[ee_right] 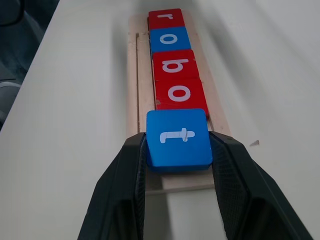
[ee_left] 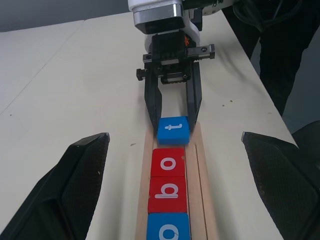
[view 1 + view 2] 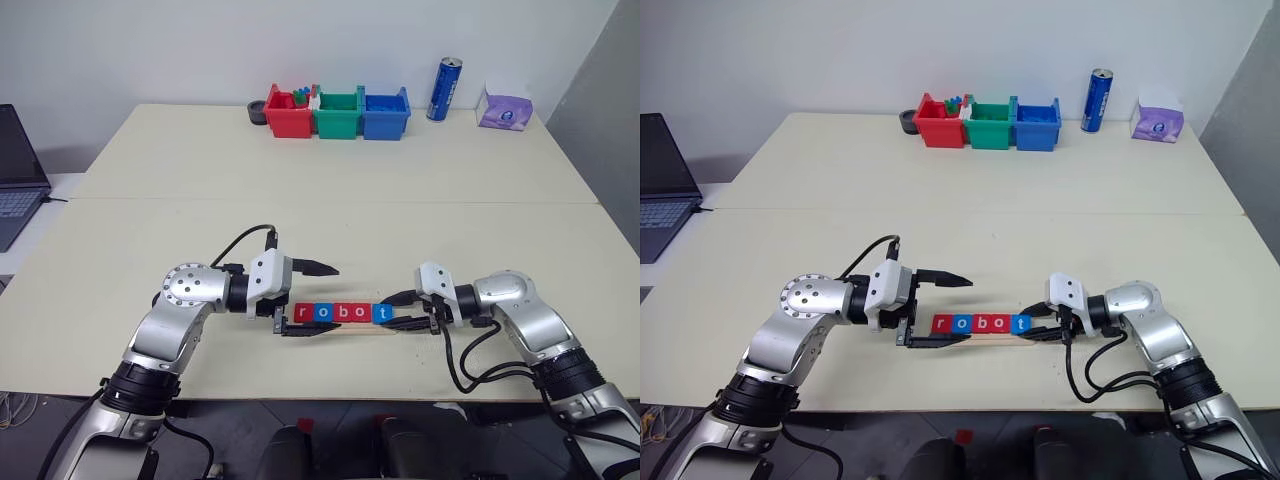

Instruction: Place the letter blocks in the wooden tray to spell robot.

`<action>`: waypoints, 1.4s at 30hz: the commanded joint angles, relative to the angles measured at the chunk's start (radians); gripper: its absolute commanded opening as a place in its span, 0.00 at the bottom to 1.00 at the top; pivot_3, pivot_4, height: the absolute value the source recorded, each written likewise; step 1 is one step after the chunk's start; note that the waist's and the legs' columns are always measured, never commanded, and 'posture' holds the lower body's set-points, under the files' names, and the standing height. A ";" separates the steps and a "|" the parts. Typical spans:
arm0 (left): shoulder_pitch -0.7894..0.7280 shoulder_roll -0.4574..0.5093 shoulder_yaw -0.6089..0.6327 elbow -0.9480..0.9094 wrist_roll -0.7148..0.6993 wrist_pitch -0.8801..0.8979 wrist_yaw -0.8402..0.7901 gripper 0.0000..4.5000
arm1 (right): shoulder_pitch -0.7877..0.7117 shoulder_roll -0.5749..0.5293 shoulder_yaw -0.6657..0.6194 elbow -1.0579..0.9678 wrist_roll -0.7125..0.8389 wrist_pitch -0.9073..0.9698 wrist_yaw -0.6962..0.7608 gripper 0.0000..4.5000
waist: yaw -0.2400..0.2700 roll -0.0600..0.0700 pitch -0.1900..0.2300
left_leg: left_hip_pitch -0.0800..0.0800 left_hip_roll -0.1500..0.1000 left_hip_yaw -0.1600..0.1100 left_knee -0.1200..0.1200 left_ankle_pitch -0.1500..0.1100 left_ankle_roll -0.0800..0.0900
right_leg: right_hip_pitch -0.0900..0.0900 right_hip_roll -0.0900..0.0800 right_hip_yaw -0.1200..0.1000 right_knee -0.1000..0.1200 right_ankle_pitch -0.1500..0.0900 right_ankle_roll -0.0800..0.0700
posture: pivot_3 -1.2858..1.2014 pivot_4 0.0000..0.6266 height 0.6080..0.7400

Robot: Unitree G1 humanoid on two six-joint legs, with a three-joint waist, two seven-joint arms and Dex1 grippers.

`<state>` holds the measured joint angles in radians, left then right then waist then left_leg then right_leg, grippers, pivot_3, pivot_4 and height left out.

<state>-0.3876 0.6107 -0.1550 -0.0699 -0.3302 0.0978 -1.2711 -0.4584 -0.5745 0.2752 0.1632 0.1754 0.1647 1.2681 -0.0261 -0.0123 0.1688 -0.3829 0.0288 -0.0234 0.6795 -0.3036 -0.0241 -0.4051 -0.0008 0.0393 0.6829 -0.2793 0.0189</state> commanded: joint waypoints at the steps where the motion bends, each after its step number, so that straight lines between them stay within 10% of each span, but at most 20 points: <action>1: -0.010 0.001 0.002 -0.041 -0.012 -0.001 0.002 1.00 | -0.034 0.010 -0.005 0.003 -0.009 -0.024 -0.006 0.33 | 0.000 0.000 0.000 | 0.000 0.000 0.000 0.000 0.000 0.000 | 0.000 0.000 0.000 0.000 0.000 0.000 | 0.52 0.24 1.00; 30: -0.012 0.007 0.001 -0.041 -0.004 -0.003 -0.006 1.00 | -0.030 0.009 0.011 0.030 -0.040 -0.076 0.021 0.33 | 0.000 0.000 0.000 | 0.000 0.000 0.000 0.000 0.000 0.000 | 0.000 0.000 0.000 0.000 0.000 0.000 | 0.52 0.24 1.00; 38: -0.021 0.004 -0.002 -0.029 0.001 -0.007 -0.008 1.00 | -0.040 0.000 -0.007 0.022 -0.018 -0.057 0.026 0.94 | 0.000 0.000 0.000 | 0.000 0.000 0.000 0.000 0.000 0.000 | 0.000 0.000 0.000 0.000 0.000 0.000 | 0.52 0.24 1.00; 42: -0.022 0.002 -0.003 -0.029 -0.001 -0.007 -0.008 1.00 | -0.031 -0.023 -0.049 -0.037 0.023 -0.001 0.019 0.99 | 0.000 0.000 0.000 | 0.000 0.000 0.000 0.000 0.000 0.000 | 0.000 0.000 0.000 0.000 0.000 0.000 | 0.52 0.24 1.00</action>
<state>-0.3975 0.6109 -0.1562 -0.0746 -0.3280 0.1015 -1.2773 -0.4820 -0.5773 0.2766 0.1867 0.1560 0.1424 1.2862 -0.0262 -0.0122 0.1688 -0.3829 0.0290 -0.0233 0.6795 -0.3036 -0.0242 -0.4052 -0.0009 0.0395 0.6830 -0.2792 0.0188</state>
